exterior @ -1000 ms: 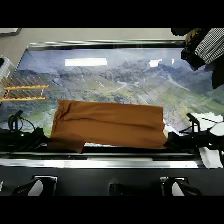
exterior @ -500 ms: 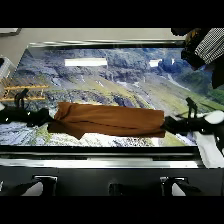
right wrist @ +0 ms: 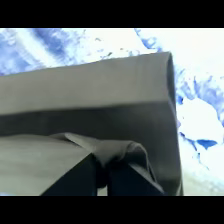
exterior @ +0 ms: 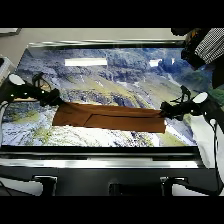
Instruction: Fold the clothes and pants, and hang the long-sleeved shirts on hangers.
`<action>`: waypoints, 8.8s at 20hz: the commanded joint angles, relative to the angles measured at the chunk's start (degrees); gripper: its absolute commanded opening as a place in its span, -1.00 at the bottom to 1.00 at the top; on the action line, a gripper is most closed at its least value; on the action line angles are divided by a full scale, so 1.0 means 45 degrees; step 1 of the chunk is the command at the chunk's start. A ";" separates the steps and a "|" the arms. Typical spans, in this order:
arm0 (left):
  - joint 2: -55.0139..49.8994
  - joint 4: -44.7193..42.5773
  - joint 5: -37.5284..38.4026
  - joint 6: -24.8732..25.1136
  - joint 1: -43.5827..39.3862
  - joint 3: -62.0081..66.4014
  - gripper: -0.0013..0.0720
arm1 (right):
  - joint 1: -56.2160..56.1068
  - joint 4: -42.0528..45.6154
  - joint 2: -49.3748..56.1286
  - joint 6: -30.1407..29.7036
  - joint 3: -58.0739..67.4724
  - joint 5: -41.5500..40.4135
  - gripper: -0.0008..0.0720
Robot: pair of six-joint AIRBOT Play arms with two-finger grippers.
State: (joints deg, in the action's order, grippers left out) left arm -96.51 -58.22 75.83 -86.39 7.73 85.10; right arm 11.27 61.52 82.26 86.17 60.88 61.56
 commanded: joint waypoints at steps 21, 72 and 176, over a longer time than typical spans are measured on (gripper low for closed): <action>0.1345 -0.1545 0.1083 -0.0617 0.0141 0.2531 0.32 | 0.2754 -0.4075 0.1729 -0.3347 -0.1093 0.0690 0.86; 0.1520 -0.2084 0.1729 -0.2021 -0.4031 0.4323 -0.92 | -0.4201 -0.0481 -0.1064 0.4925 0.6858 0.3050 -0.90; 0.3759 -0.1967 0.2531 -0.1137 -0.1268 0.2278 -0.92 | 0.7524 0.0879 0.1200 0.8097 0.8063 0.0340 -0.91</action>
State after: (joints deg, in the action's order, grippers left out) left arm -79.61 -67.07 86.96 -91.48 2.07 95.37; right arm 42.70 51.00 90.96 112.75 97.10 57.21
